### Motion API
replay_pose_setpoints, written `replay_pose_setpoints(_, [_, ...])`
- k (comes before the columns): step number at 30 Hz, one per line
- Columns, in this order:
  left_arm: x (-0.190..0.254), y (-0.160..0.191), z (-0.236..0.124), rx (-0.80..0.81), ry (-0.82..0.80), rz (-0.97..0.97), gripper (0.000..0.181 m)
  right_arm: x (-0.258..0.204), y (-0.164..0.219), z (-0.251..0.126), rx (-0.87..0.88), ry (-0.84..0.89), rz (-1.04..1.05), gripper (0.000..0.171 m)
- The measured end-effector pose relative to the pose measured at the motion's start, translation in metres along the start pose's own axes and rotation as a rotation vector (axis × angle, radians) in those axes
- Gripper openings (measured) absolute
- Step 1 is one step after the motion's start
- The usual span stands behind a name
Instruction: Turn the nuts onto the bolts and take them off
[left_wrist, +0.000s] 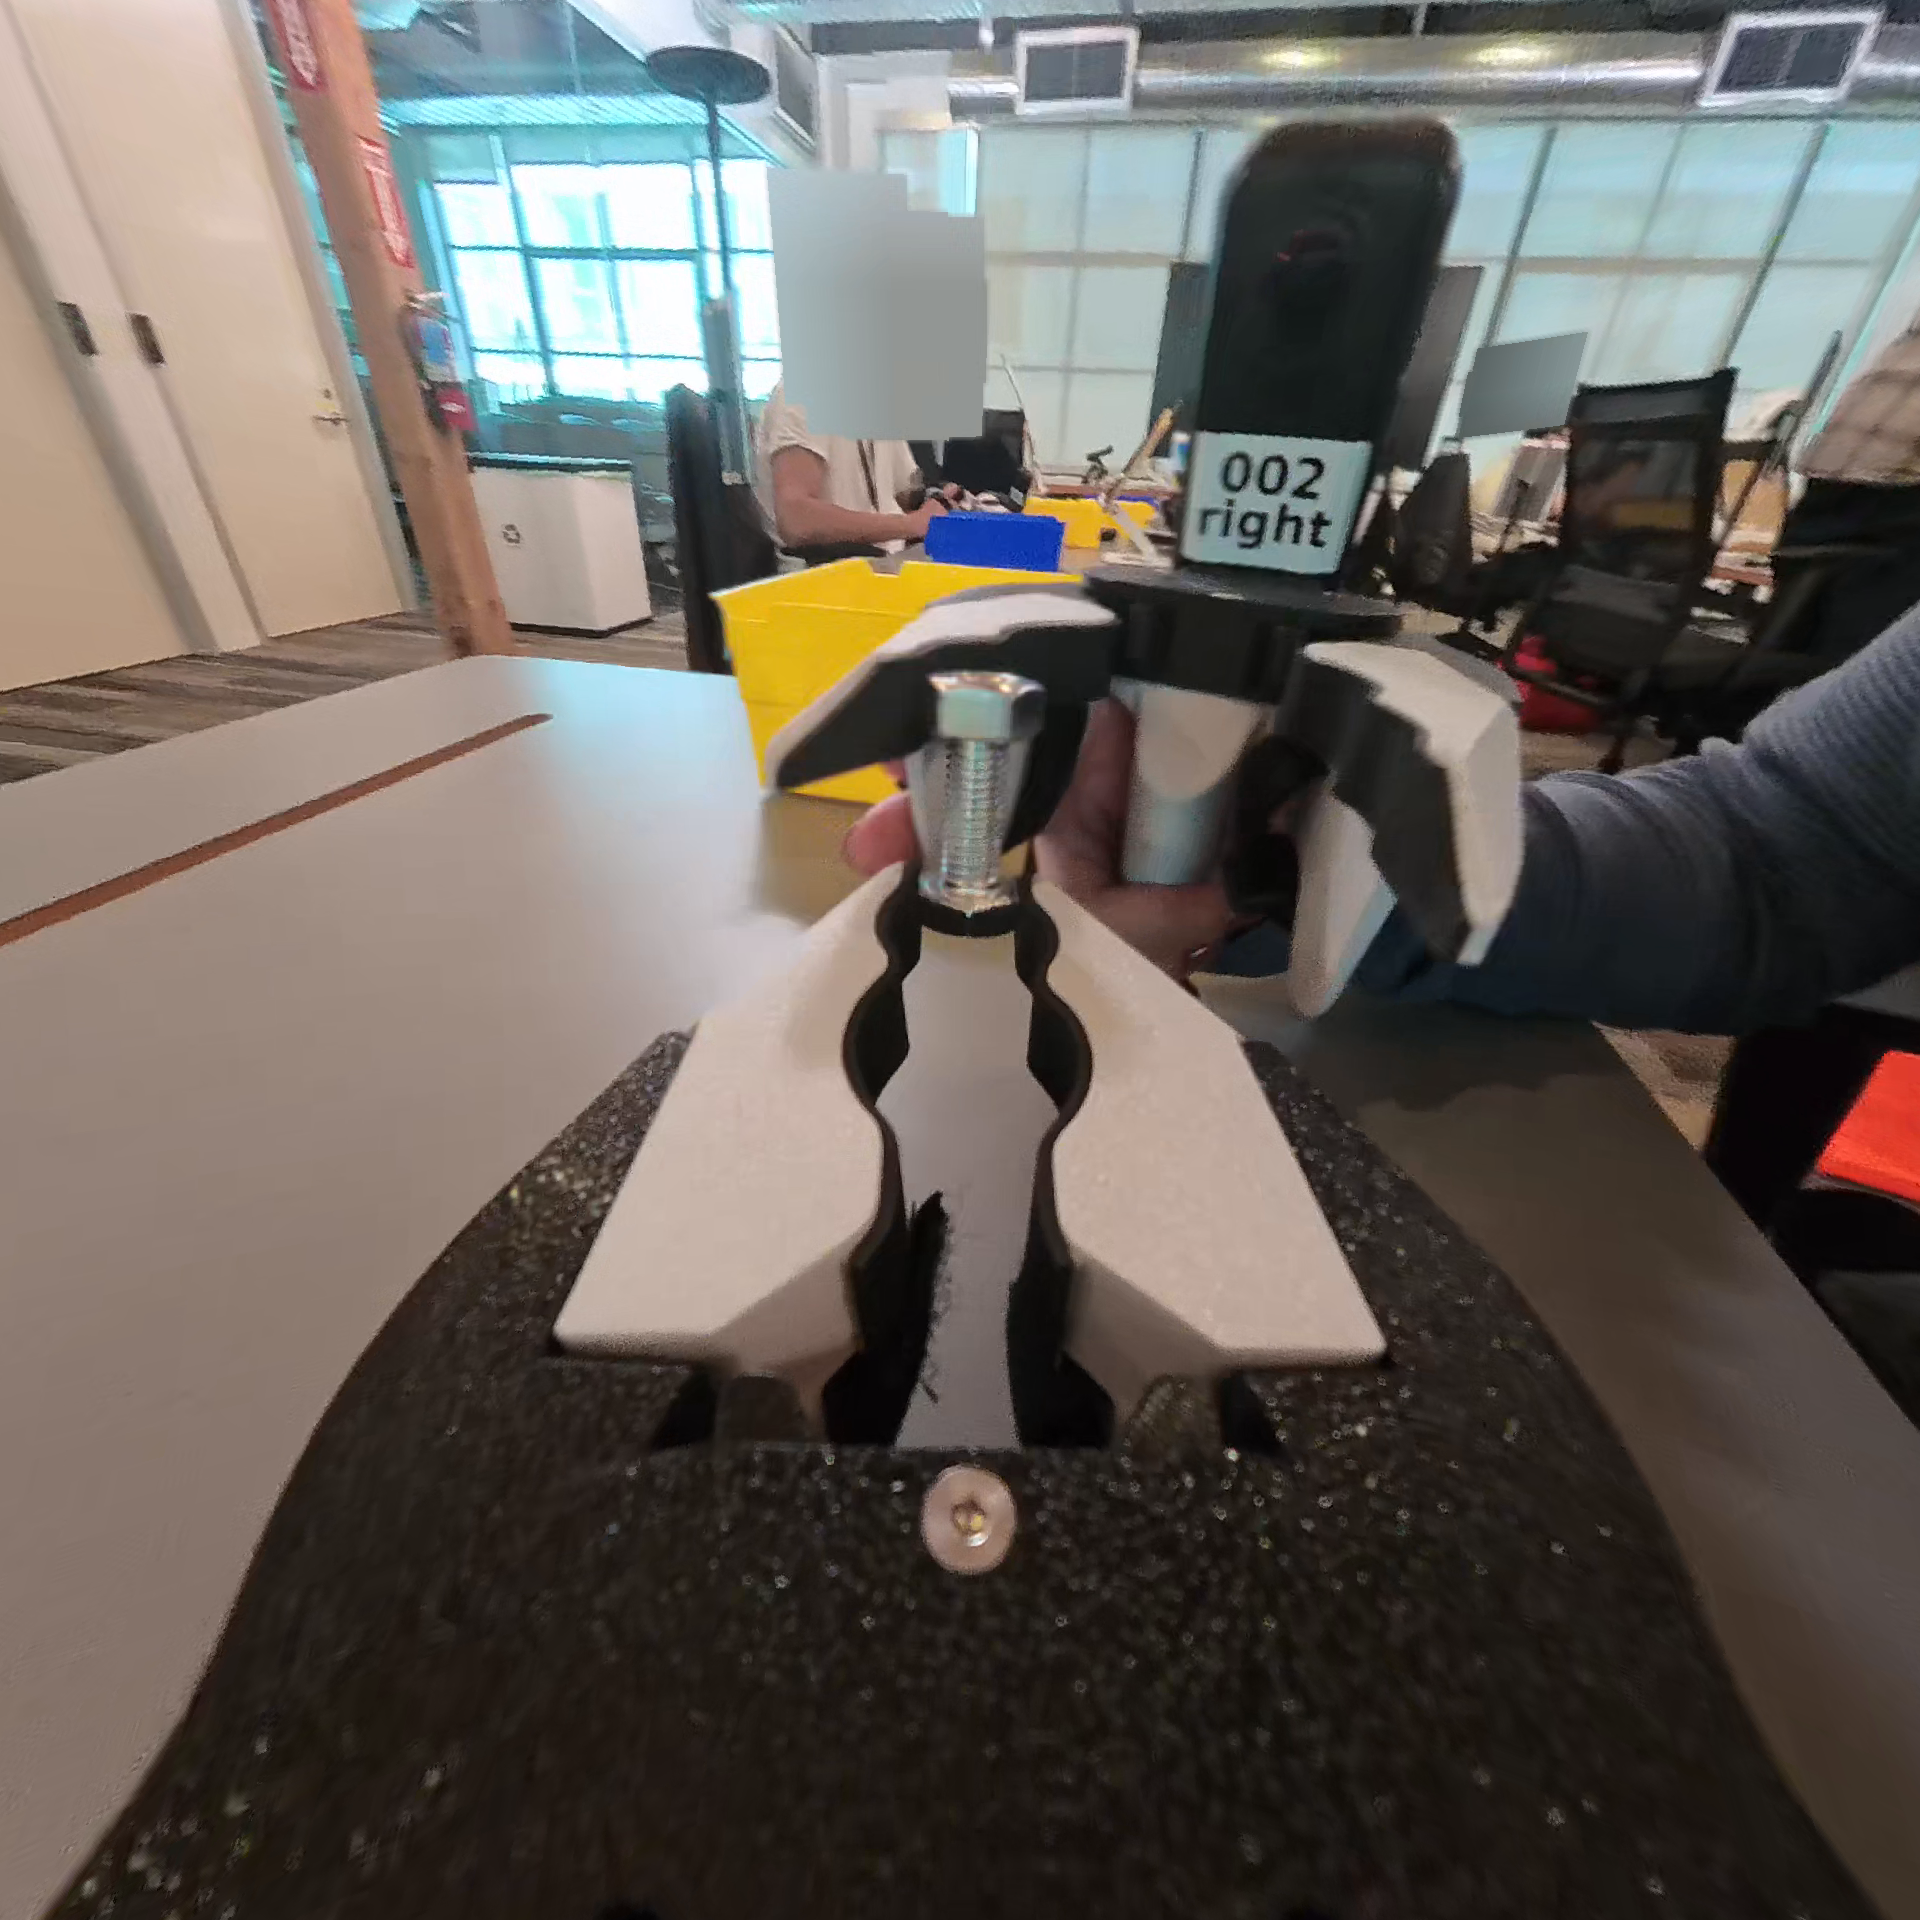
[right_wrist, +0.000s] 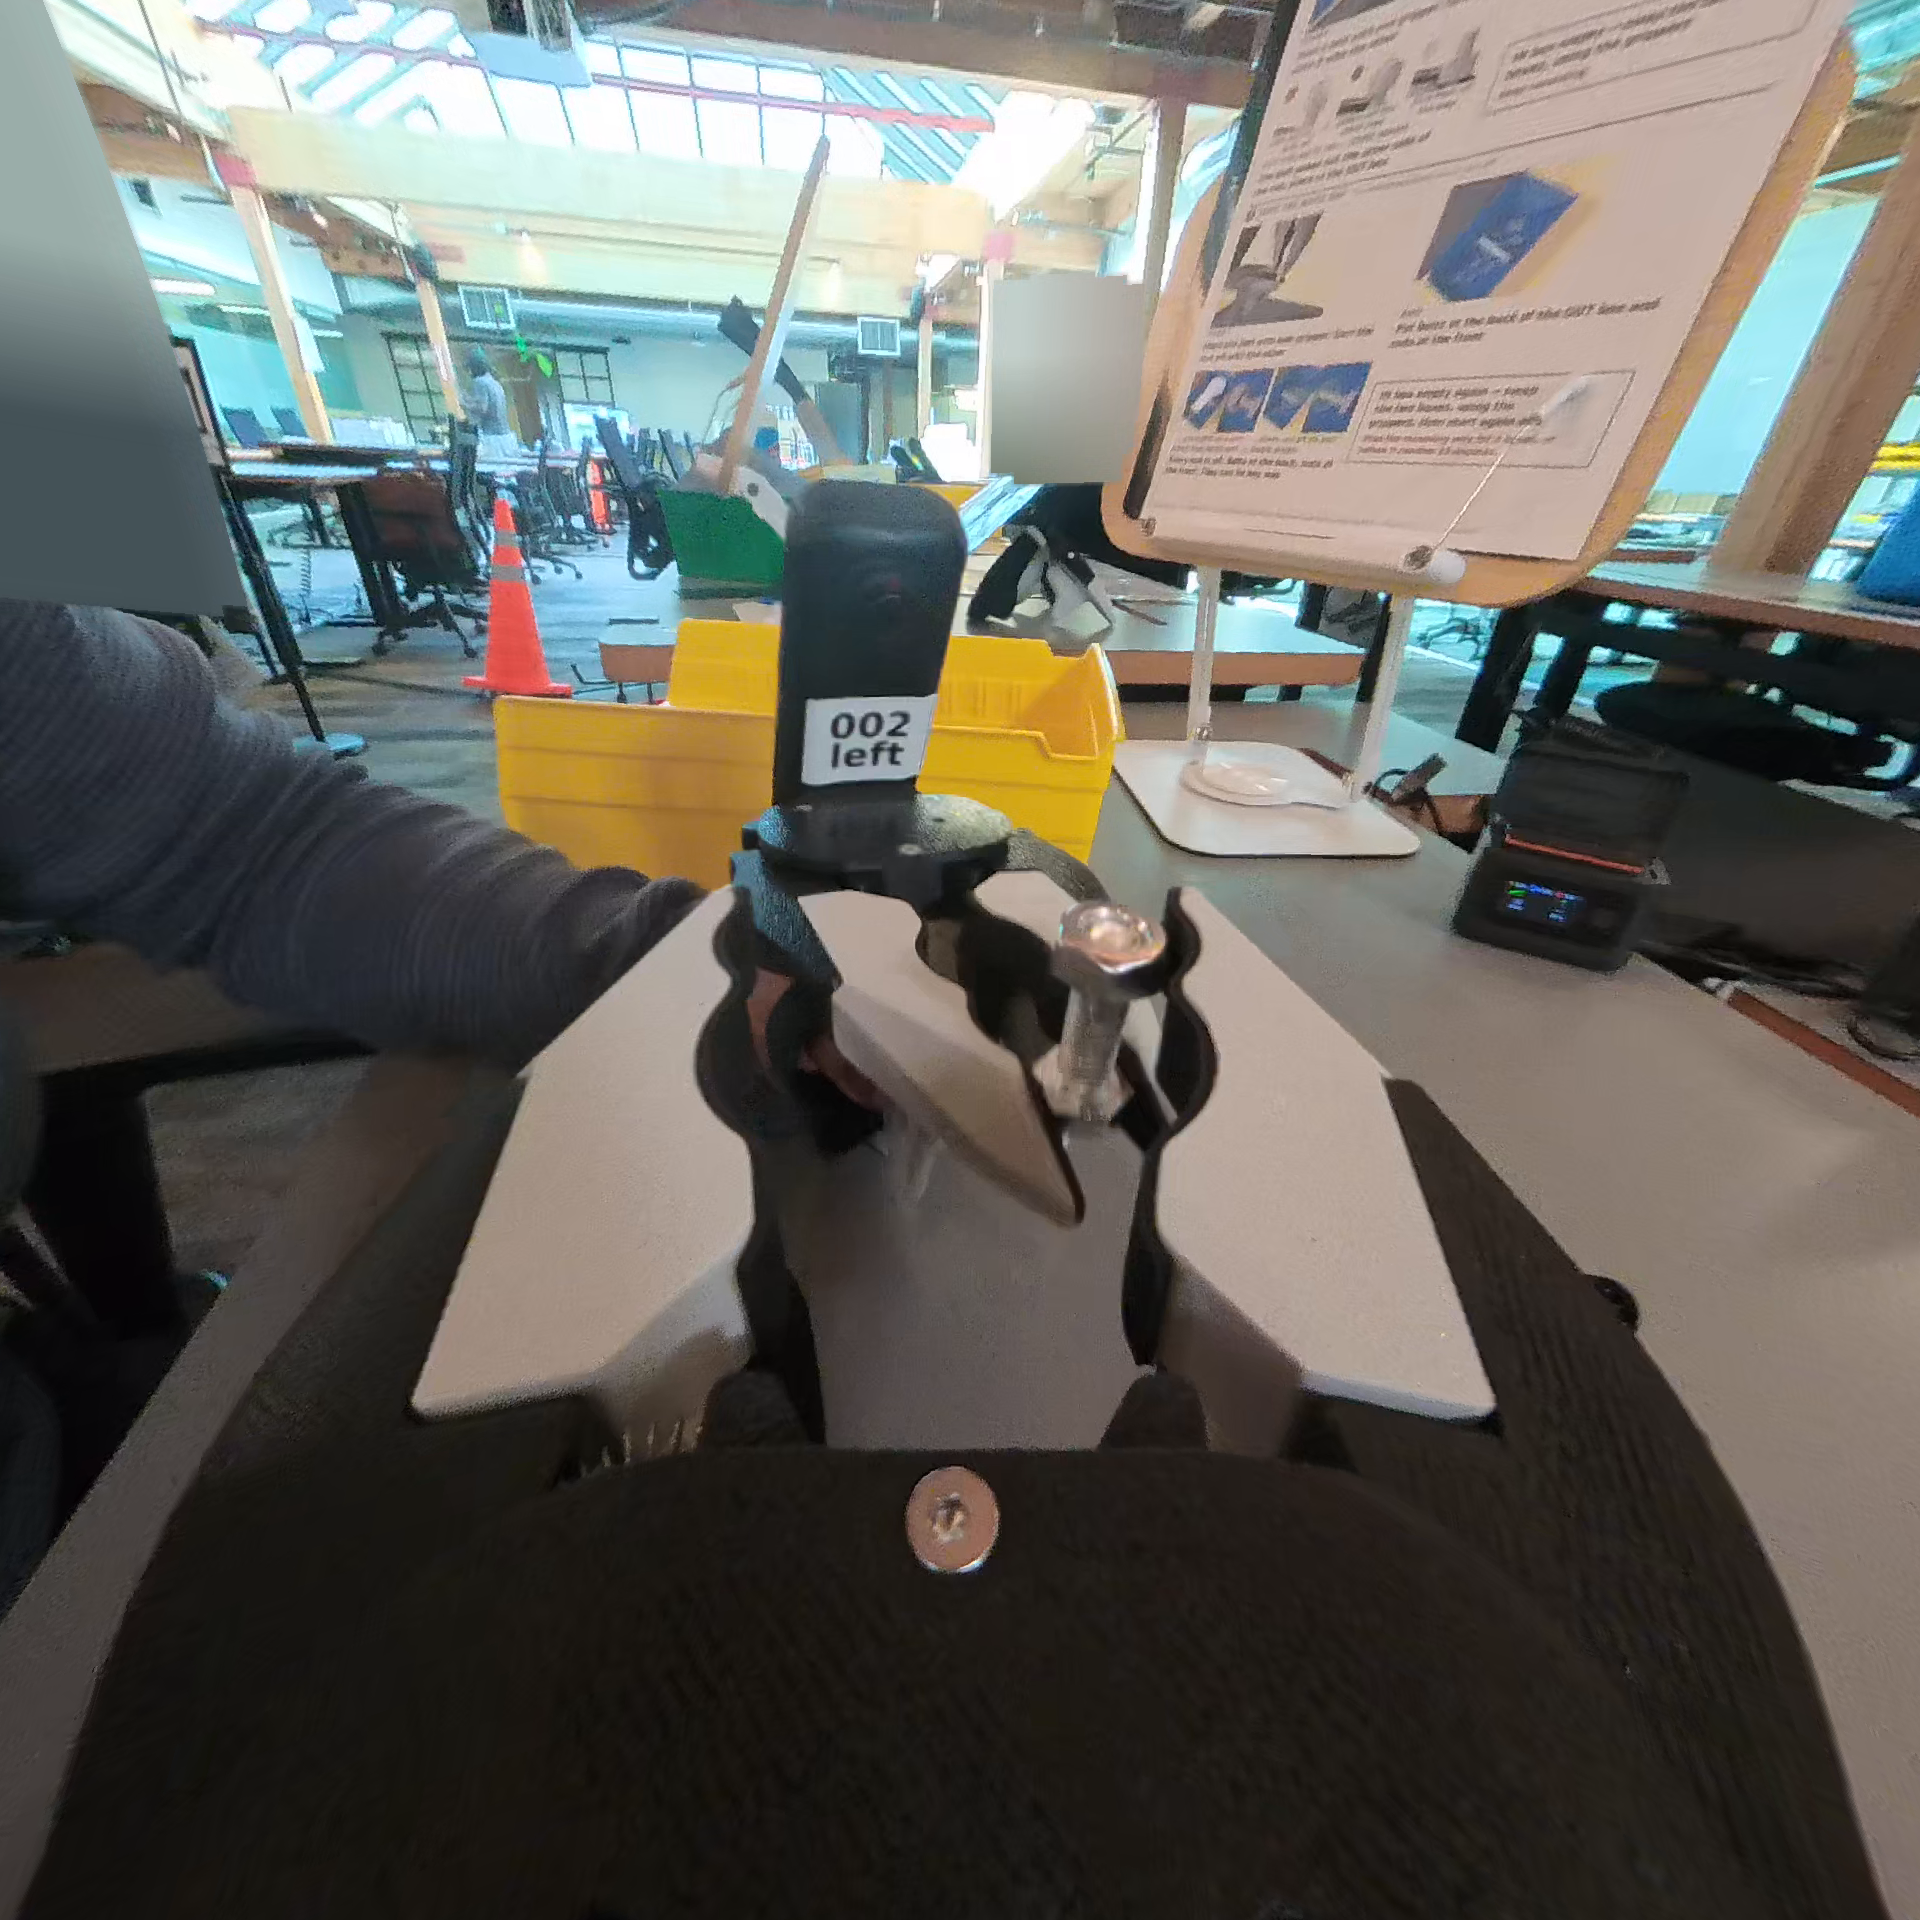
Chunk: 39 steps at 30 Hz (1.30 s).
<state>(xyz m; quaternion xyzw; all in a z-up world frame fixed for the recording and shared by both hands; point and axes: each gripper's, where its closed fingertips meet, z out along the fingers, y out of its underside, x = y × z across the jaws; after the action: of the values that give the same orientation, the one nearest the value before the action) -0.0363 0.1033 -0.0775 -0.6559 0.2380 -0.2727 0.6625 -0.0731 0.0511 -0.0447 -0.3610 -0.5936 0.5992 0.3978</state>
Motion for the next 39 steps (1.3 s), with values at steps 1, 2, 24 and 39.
replay_pose_setpoints(1, [-0.010,-0.002,-0.005,0.011,-0.047,-0.001,0.016,0.004,0.000,-0.003,-0.006,0.012,-0.004,0.077])
replay_pose_setpoints(2, [-0.019,-0.004,-0.011,0.023,-0.090,-0.007,0.016,0.009,-0.001,-0.008,-0.002,0.026,0.000,0.072])
replay_pose_setpoints(24, [0.008,0.004,0.004,-0.032,0.039,-0.034,0.016,0.007,-0.005,-0.008,0.014,0.022,0.013,0.080])
replay_pose_setpoints(39, [0.000,-0.001,-0.001,-0.009,-0.044,-0.012,0.016,-0.001,0.007,-0.011,-0.084,-0.029,-0.018,0.075])
